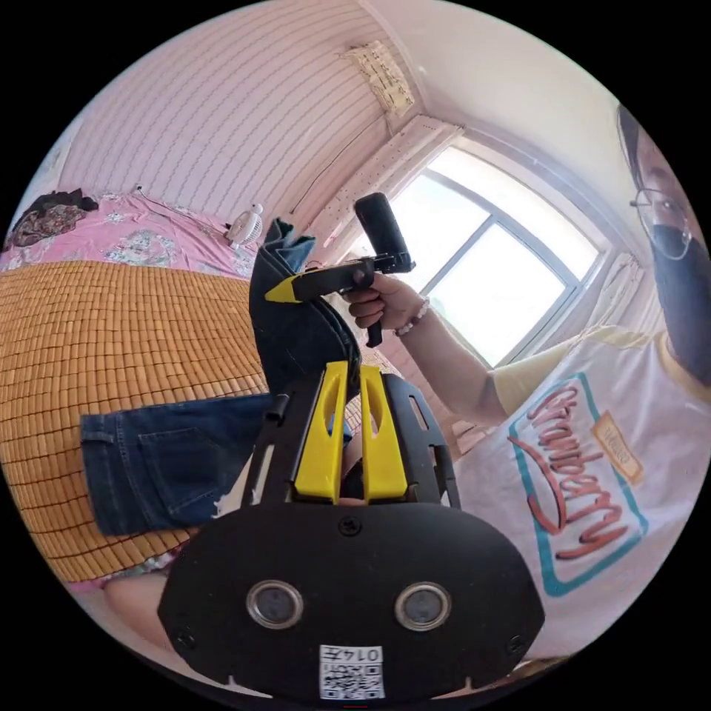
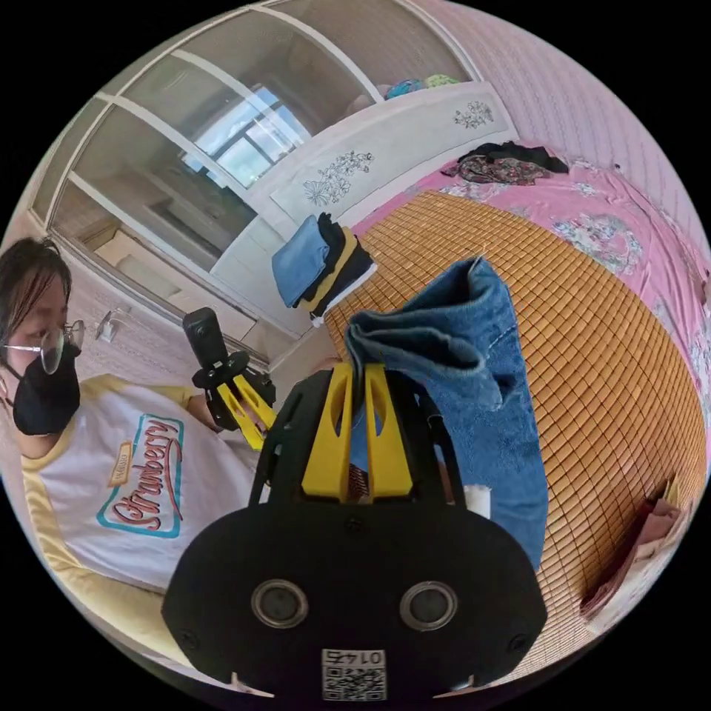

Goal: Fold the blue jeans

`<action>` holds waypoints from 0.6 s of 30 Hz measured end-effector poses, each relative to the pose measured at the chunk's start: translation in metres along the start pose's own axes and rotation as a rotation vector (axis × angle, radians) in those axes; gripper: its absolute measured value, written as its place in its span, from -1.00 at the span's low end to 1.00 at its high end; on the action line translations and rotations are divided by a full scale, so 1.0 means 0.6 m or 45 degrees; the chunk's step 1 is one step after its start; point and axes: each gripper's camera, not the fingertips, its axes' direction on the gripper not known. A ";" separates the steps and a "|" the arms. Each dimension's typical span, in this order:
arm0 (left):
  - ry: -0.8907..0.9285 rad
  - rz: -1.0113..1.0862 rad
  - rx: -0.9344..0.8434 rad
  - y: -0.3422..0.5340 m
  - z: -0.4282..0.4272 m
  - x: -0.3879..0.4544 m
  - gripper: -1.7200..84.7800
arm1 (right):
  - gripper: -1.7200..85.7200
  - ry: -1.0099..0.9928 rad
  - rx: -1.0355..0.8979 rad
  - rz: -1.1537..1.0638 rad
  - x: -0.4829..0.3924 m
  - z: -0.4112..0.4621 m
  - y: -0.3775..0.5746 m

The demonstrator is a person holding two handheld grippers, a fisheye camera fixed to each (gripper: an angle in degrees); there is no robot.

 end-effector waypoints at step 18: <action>-0.621 -0.760 -0.087 0.166 -0.080 -0.272 -0.69 | -0.78 0.229 -0.167 0.699 0.122 0.171 0.322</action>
